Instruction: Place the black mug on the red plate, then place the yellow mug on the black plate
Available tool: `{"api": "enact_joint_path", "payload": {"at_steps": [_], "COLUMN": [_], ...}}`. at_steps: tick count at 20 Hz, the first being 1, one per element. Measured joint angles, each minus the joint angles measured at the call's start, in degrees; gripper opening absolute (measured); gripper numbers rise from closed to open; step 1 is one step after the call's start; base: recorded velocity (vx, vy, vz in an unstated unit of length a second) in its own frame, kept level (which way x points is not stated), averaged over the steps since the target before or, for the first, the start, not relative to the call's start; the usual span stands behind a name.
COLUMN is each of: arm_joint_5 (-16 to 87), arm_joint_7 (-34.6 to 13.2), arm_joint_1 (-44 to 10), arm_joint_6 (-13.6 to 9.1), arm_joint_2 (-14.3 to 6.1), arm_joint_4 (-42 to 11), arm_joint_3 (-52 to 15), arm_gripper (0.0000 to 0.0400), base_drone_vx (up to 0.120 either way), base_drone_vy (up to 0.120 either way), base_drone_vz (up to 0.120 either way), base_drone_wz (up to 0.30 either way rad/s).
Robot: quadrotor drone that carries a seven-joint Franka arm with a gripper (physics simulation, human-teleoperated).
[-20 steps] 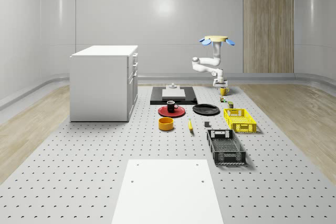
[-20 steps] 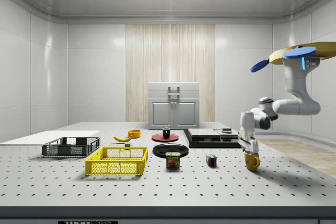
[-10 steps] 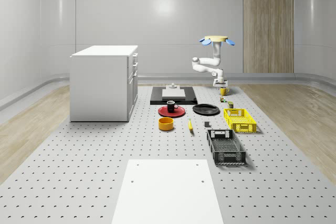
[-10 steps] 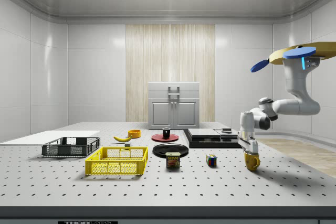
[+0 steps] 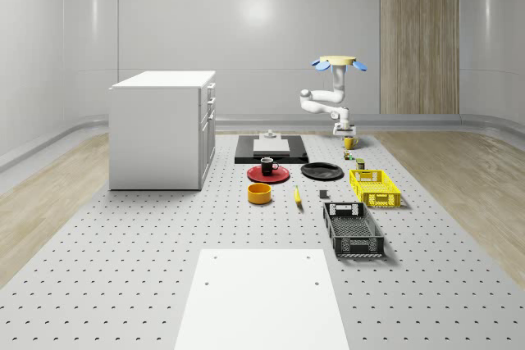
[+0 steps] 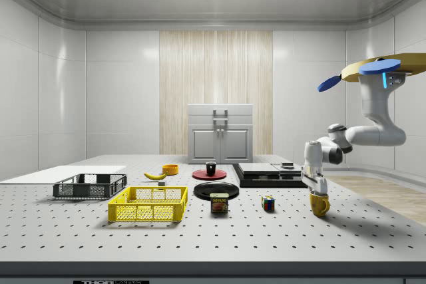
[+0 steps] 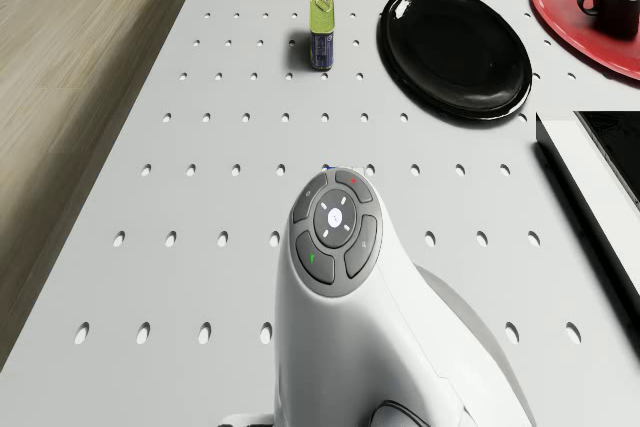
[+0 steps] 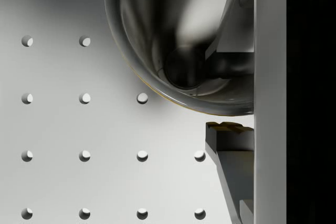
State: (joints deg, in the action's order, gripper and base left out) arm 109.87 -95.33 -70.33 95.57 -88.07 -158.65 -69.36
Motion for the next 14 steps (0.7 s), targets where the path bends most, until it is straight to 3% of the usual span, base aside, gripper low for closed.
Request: {"api": "enact_joint_path", "payload": {"at_steps": [6,9,14], "arm_joint_5": [-4.0,-6.0,-7.9], "arm_joint_7": [0.0,0.0,0.0], "arm_joint_1": [0.8,1.1,1.3], "arm_joint_6": [-1.8,-2.5,-3.1], "arm_joint_2": [-0.1,-0.1,-0.3], "arm_joint_4": [-1.3,-1.9,-2.3], "arm_joint_3": [-4.3,-6.5,-8.4], "arm_gripper": [0.0112,0.0111,0.011], "base_drone_vx": [0.0,0.12,0.12], "base_drone_vy": [0.0,-0.107,-0.12], "base_drone_vz": [0.12,0.093,0.0], "base_drone_wz": [0.0,0.0,0.0]}}
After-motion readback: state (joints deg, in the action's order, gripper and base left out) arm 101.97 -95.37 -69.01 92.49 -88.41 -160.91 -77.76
